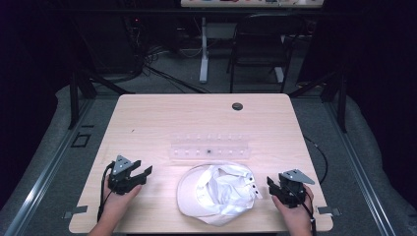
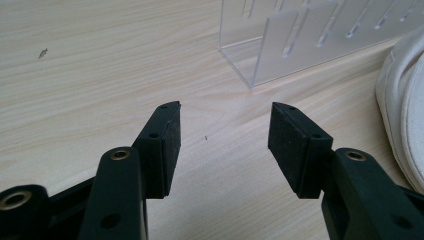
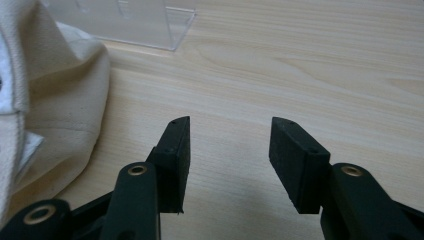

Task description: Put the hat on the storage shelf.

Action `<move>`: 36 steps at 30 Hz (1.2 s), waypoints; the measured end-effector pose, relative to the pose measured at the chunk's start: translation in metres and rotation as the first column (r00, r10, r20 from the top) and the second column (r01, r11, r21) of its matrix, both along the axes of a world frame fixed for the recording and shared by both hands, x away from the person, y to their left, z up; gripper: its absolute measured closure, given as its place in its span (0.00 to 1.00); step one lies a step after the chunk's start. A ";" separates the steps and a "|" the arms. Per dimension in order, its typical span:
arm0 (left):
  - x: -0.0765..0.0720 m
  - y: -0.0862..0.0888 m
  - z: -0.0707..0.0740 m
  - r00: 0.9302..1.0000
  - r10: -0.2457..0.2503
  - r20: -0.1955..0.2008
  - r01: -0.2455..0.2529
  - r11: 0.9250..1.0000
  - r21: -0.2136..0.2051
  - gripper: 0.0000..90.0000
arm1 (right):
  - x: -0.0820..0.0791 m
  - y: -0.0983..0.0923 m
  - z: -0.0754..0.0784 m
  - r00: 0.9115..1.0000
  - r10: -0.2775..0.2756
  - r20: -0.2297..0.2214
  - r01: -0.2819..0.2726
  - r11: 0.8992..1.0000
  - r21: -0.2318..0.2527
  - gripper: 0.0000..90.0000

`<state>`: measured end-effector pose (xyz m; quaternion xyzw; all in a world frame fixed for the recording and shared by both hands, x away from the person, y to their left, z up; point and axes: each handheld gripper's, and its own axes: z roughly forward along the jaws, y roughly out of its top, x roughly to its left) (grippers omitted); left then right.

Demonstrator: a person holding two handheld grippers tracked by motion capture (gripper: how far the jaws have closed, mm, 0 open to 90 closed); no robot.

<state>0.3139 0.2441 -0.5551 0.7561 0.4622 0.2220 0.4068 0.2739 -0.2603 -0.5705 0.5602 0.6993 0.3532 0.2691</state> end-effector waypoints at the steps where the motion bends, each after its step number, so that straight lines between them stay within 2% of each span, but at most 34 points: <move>1: 0.000 0.000 0.000 1.000 -0.004 -0.007 0.004 1.000 0.004 0.53 | 0.000 0.002 0.001 1.000 0.008 -0.011 -0.008 1.000 -0.003 0.56; 4: 0.000 -0.001 0.000 1.000 0.005 -0.006 -0.005 1.000 0.001 0.53 | 0.000 0.004 0.002 1.000 0.014 -0.013 -0.014 1.000 -0.010 0.55; 10: 0.001 -0.002 0.001 1.000 -0.008 -0.006 0.008 1.000 -0.003 0.53 | 0.002 0.006 0.006 0.998 0.019 -0.059 -0.021 1.000 -0.022 0.54; 16: 0.001 -0.004 -0.002 0.999 -0.025 -0.020 0.025 1.000 0.000 0.53 | 0.002 0.011 0.016 0.996 0.048 -0.068 -0.049 0.999 -0.007 0.56; 19: 0.001 -0.005 -0.002 0.999 -0.029 -0.016 0.029 1.000 -0.002 0.53 | 0.002 0.014 0.022 0.996 0.060 -0.063 -0.061 0.998 -0.015 0.56; 22: 0.000 -0.006 -0.001 0.999 -0.033 -0.013 0.033 0.999 0.007 0.54 | 0.004 0.013 0.028 0.995 0.074 -0.072 -0.074 0.997 0.003 0.56; 25: 0.000 -0.006 -0.002 1.000 -0.028 -0.011 0.028 1.000 0.007 0.56 | 0.007 0.012 0.037 0.990 0.096 -0.105 -0.094 0.995 0.027 0.57; 29: 0.001 -0.008 -0.002 1.000 -0.026 -0.016 0.026 1.000 0.001 0.56 | 0.009 0.014 0.045 0.986 0.111 -0.126 -0.110 0.994 0.021 0.57; 30: 0.001 -0.008 -0.002 1.000 -0.026 -0.014 0.026 1.000 0.007 0.56 | 0.011 0.015 0.051 0.981 0.127 -0.145 -0.123 0.992 0.037 0.56; 32: 0.001 -0.009 -0.003 1.000 -0.022 -0.018 0.022 1.000 0.013 0.56 | 0.012 0.015 0.053 0.979 0.136 -0.154 -0.131 0.990 0.043 0.56; 33: 0.001 -0.009 -0.002 0.999 -0.025 -0.020 0.025 1.000 0.014 0.56 | 0.014 0.015 0.058 0.974 0.147 -0.175 -0.138 0.988 0.063 0.56; 35: 0.002 -0.009 -0.001 0.999 -0.032 -0.031 0.033 0.999 0.019 0.56 | 0.015 0.016 0.060 0.972 0.150 -0.183 -0.139 0.988 0.072 0.56; 36: 0.002 -0.011 -0.002 0.999 -0.020 -0.029 0.020 1.000 0.018 0.56 | 0.016 0.017 0.063 0.968 0.158 -0.197 -0.146 0.986 0.074 0.56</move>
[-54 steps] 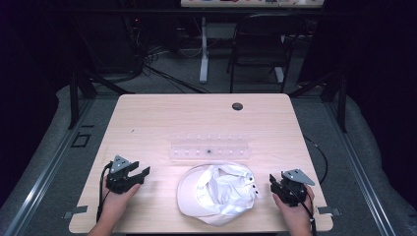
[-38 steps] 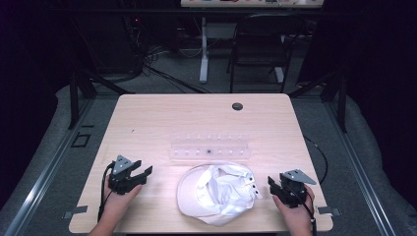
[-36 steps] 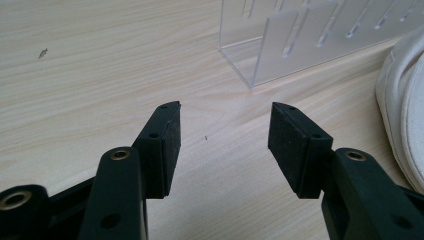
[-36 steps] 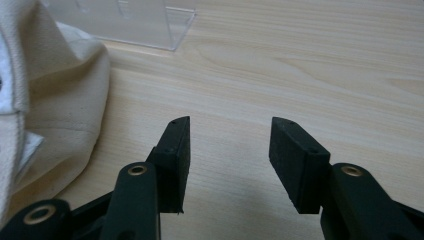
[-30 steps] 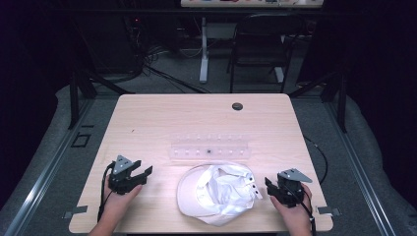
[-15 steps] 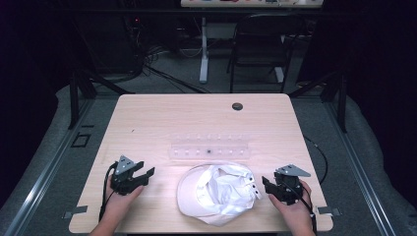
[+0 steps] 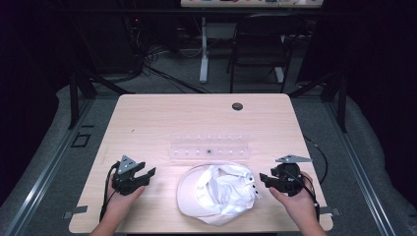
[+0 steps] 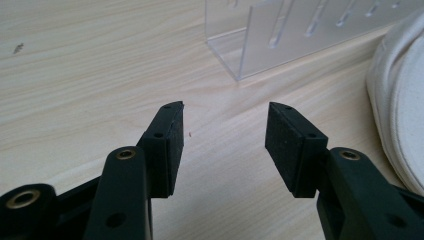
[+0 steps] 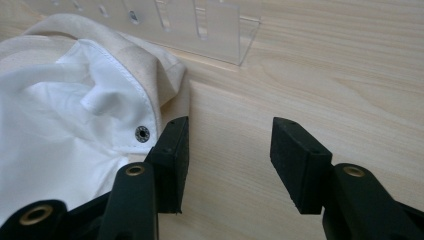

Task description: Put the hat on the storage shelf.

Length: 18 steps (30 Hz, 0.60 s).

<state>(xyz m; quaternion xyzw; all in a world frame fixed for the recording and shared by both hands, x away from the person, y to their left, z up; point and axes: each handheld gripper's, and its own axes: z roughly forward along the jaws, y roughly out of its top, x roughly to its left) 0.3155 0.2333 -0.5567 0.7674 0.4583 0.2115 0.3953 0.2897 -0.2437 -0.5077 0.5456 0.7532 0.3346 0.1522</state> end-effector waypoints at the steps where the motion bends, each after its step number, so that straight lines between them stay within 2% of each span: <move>1: 0.000 0.000 0.000 1.000 -0.001 -0.003 0.001 1.000 0.001 0.56 | 0.001 0.001 0.002 1.000 -0.001 -0.004 0.001 1.000 -0.007 0.55; 4: 0.002 -0.001 -0.002 1.000 -0.017 -0.020 0.017 1.000 0.006 0.54 | 0.002 0.002 0.009 1.000 0.008 -0.024 -0.008 1.000 -0.014 0.55; 10: 0.001 -0.004 -0.002 0.997 -0.058 -0.049 0.058 0.998 0.002 0.54 | 0.007 0.004 0.019 0.997 0.030 -0.076 -0.027 0.999 0.037 0.55; 14: 0.000 -0.006 -0.002 0.997 -0.060 -0.044 0.061 0.998 0.022 0.53 | 0.010 0.006 0.023 0.995 0.033 -0.097 -0.029 0.999 0.044 0.55; 18: 0.000 -0.006 -0.003 0.997 -0.062 -0.040 0.062 0.998 0.013 0.53 | 0.014 0.007 0.026 0.991 0.042 -0.130 -0.033 0.997 0.068 0.55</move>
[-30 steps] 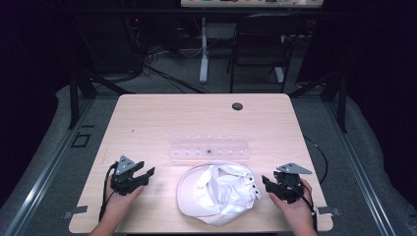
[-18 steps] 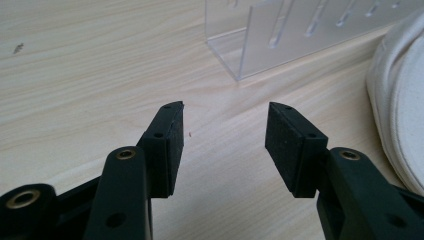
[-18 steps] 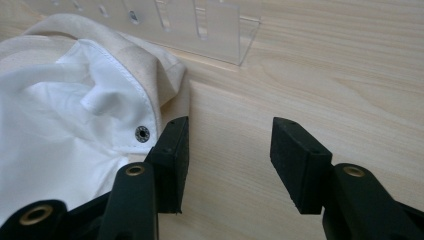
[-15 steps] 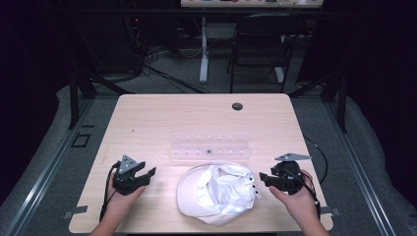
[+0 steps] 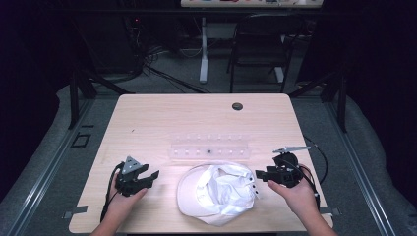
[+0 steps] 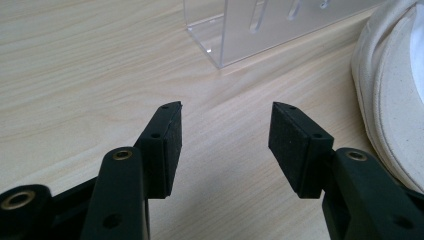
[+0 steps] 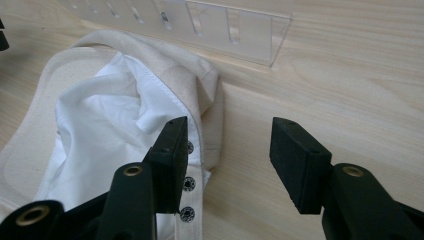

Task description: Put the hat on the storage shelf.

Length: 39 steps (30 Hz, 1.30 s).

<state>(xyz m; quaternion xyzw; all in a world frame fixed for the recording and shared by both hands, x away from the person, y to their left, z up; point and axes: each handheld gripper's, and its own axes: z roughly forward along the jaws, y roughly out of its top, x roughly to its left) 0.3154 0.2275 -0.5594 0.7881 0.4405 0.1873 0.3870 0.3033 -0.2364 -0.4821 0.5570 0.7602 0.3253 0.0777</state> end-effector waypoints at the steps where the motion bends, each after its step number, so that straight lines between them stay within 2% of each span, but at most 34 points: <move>1: 0.000 0.000 0.000 1.000 -0.002 -0.002 0.002 1.000 0.002 0.53 | 0.001 0.000 0.000 1.000 -0.001 -0.007 0.001 1.000 0.004 0.55; 6: 0.000 0.000 0.000 1.000 0.000 -0.003 0.000 1.000 -0.002 0.53 | 0.003 0.002 0.000 0.999 0.006 -0.043 -0.006 1.000 0.008 0.55; 13: -0.001 0.000 -0.001 1.000 -0.001 -0.004 0.001 1.000 0.003 0.54 | 0.007 0.004 -0.006 0.995 0.028 -0.100 -0.024 0.999 0.041 0.55; 17: 0.000 -0.001 -0.001 1.000 -0.006 -0.006 0.006 1.000 0.010 0.54 | 0.007 0.004 -0.008 0.987 0.050 -0.150 -0.036 0.995 0.091 0.53; 21: -0.001 -0.002 -0.001 1.000 -0.008 -0.005 0.008 1.000 0.011 0.54 | 0.008 0.003 -0.014 0.982 0.055 -0.180 -0.037 0.994 0.100 0.53; 31: -0.001 -0.002 -0.001 1.000 -0.015 -0.008 0.015 1.000 0.011 0.53 | 0.008 0.004 -0.032 0.969 0.082 -0.231 -0.050 0.988 0.144 0.53; 33: -0.001 -0.003 -0.001 1.000 -0.008 0.003 0.008 1.000 0.016 0.53 | 0.009 0.004 -0.036 0.967 0.083 -0.241 -0.044 0.985 0.165 0.53; 39: -0.001 -0.003 -0.001 1.000 -0.015 -0.003 0.015 1.000 0.015 0.53 | 0.010 0.004 -0.043 0.960 0.092 -0.263 -0.036 0.977 0.210 0.52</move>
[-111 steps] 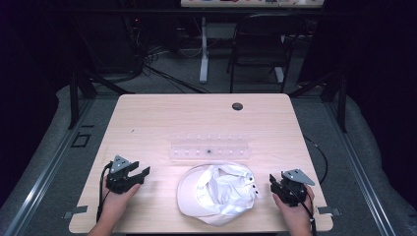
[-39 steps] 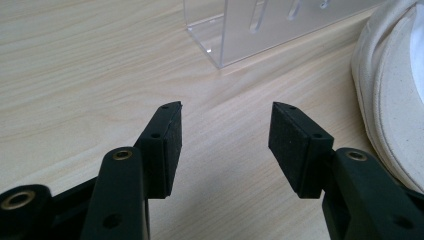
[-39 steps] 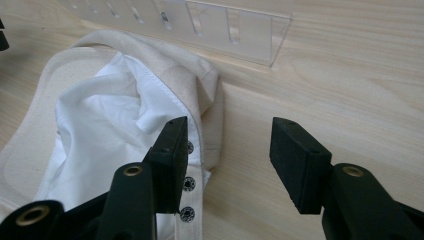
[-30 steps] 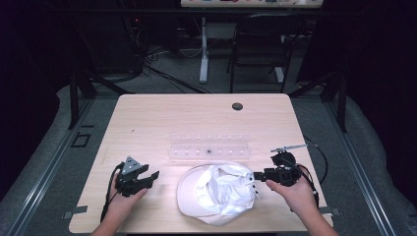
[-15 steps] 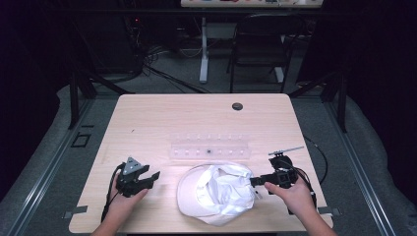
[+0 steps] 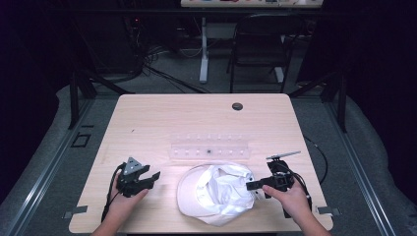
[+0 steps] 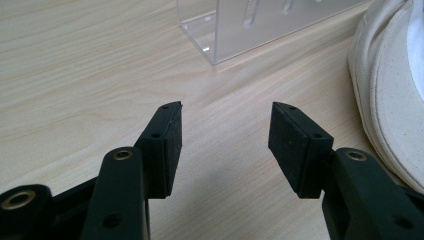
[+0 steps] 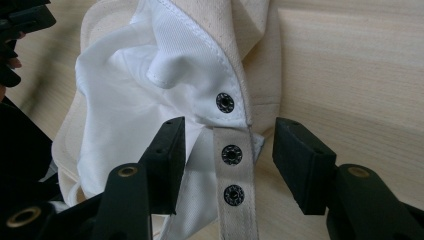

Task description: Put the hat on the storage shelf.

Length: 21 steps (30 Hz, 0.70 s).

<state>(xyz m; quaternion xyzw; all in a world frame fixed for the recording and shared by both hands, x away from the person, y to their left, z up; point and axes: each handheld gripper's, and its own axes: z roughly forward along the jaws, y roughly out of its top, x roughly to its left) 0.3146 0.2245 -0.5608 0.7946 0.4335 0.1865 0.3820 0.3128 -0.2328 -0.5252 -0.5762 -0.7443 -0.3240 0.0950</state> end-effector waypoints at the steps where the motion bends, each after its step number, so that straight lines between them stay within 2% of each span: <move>1: 0.000 0.000 0.000 1.000 0.000 0.000 0.000 1.000 0.000 0.53 | 0.000 0.001 -0.002 1.000 -0.005 -0.011 0.005 1.000 0.010 0.52; 7: 0.000 0.000 0.000 1.000 0.000 0.000 0.000 1.000 0.003 0.53 | 0.001 0.005 -0.006 0.999 0.011 -0.046 -0.011 1.000 0.005 0.52; 9: 0.000 0.000 0.000 1.000 0.001 0.001 -0.001 1.000 0.002 0.53 | 0.001 0.006 -0.007 0.998 0.036 -0.044 -0.036 0.999 0.002 0.53; 10: 0.000 0.001 0.000 1.000 0.002 0.002 -0.002 1.000 0.002 0.53 | 0.000 0.008 -0.006 0.999 0.014 -0.052 -0.013 1.000 0.008 0.53; 13: 0.000 0.001 0.000 1.000 0.003 -0.001 -0.003 1.000 -0.001 0.53 | 0.000 0.009 -0.001 0.999 0.025 -0.028 -0.025 1.000 0.014 0.53; 14: 0.000 0.001 0.000 1.000 0.004 -0.001 -0.004 1.000 -0.001 0.53 | -0.001 0.010 0.001 1.000 0.012 -0.025 -0.012 1.000 0.024 0.53; 21: 0.000 0.001 0.000 1.000 0.002 0.002 -0.002 1.000 0.003 0.53 | 0.000 0.008 0.015 1.000 0.026 -0.015 -0.026 0.999 0.038 0.55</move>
